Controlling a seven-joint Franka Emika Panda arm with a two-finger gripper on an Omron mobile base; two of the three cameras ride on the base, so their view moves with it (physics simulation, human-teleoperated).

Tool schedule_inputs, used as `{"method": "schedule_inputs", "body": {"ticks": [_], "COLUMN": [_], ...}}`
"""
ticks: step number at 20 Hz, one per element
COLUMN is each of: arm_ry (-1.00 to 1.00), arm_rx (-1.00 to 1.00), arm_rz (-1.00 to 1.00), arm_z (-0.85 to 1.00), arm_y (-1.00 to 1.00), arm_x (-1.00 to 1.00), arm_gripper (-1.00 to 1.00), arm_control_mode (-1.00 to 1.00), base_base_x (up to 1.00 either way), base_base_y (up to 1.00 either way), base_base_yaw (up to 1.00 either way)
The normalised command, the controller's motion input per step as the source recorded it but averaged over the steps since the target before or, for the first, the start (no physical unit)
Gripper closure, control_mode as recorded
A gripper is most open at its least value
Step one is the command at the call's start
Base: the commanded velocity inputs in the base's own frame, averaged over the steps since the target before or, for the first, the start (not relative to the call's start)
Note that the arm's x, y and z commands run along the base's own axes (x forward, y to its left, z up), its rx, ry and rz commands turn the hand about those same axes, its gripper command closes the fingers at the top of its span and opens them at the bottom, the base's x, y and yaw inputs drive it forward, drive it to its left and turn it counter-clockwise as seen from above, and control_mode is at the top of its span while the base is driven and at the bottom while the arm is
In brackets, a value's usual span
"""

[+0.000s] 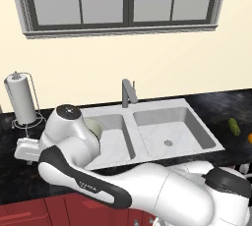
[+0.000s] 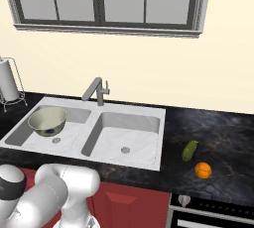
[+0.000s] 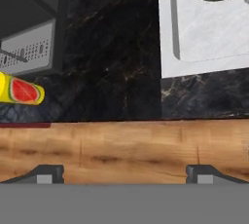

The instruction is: Remove the cucumber and orange from the sink. Then move the bowl and cup from the counter to the sink for washing.

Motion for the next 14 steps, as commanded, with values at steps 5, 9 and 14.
{"method": "schedule_inputs", "body": {"ticks": [5,9,14], "arm_ry": [0.00,0.00,0.00], "arm_rx": [0.00,0.00,0.00], "arm_rz": [-0.08,-0.06,0.00], "arm_z": [0.00,0.00,0.00], "arm_y": [0.18,0.21,0.08], "arm_x": [-0.06,-0.01,-0.01], "arm_gripper": [-1.00,-1.00,-1.00], "arm_control_mode": [-1.00,-1.00,-1.00], "base_base_x": [0.00,0.00,0.00], "base_base_y": [0.00,0.00,0.00], "base_base_yaw": [0.00,0.00,0.00]}}
